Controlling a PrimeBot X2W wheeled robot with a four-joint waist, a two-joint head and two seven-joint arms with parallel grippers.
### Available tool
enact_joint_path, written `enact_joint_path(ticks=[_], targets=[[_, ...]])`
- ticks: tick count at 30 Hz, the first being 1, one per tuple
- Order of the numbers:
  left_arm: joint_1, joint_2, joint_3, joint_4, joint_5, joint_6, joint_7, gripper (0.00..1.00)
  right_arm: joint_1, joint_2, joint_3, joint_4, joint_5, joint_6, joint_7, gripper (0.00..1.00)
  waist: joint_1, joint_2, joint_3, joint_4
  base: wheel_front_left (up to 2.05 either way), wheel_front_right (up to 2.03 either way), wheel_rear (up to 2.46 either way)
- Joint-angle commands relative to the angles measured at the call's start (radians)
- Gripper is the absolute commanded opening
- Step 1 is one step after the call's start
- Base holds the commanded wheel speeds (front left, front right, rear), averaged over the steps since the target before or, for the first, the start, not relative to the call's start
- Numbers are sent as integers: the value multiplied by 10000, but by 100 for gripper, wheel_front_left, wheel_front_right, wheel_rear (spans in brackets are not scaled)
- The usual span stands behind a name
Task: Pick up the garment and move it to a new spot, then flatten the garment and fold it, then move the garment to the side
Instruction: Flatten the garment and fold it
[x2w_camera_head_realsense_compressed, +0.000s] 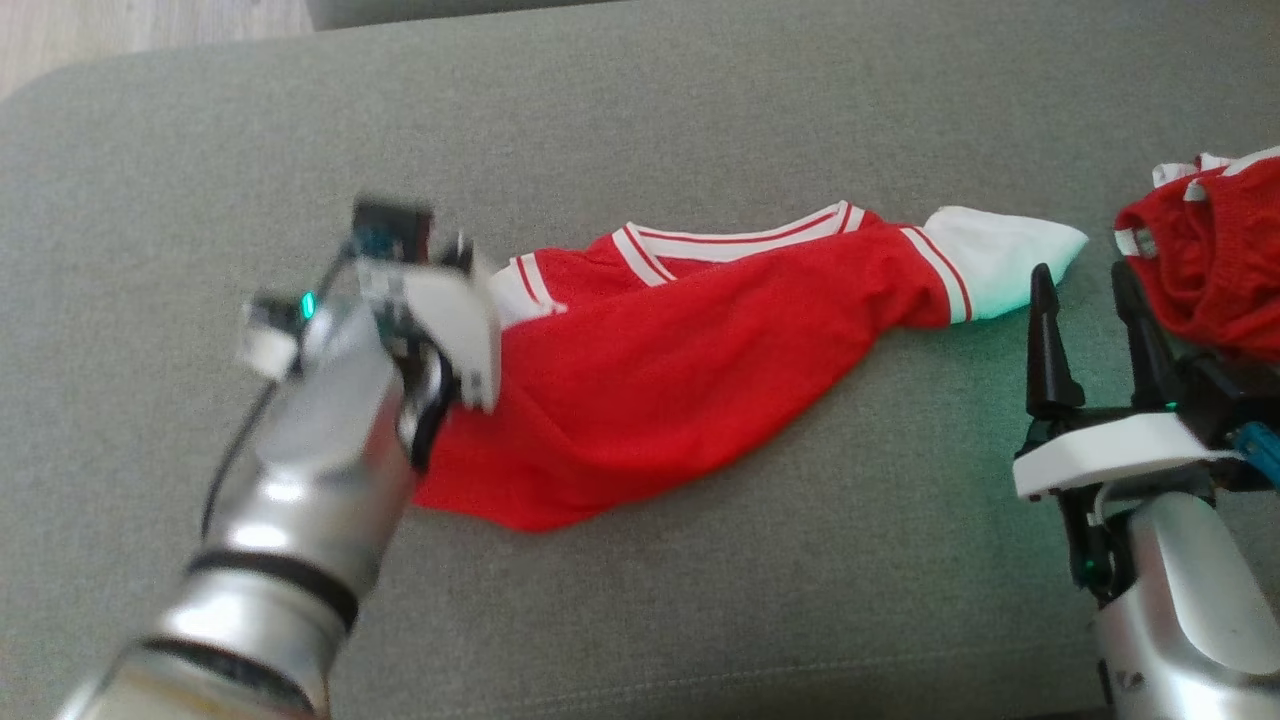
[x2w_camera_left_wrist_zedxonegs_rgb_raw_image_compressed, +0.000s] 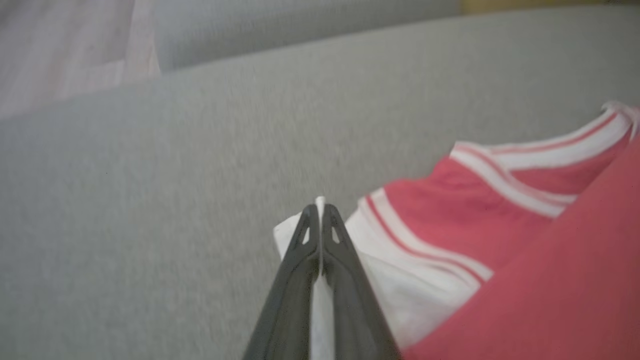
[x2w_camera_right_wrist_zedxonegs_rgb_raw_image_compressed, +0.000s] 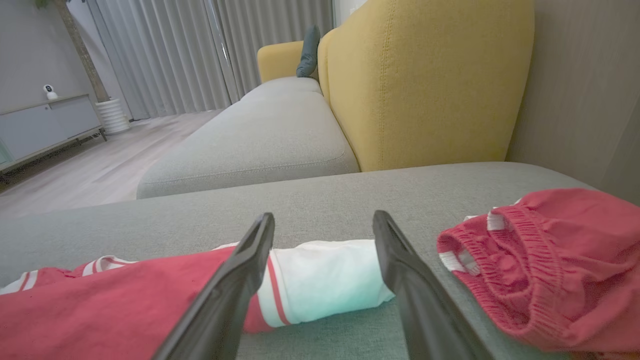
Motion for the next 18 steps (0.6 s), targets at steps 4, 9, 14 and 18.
enact_joint_path(ticks=[4,9,14,18], targets=[[-1812,458,194,-781,132,-183,-407,0,-198,200,102,-322,74,65,-38,100,0,0,-246,8,0,0,0],[-2728,468,88,-1441,208,-407,-519,0,-14,347,-50,-280,69,65,-38,100,0,0,-617,58,0,0,0],[-3145,468,7,-2205,246,-446,-616,0,268,486,-215,-230,24,65,-38,100,0,0,-1062,150,0,0,0],[-3153,587,-165,-2913,379,-399,-717,0,439,595,-263,-217,-2,65,-38,100,0,0,-1183,113,0,0,0]])
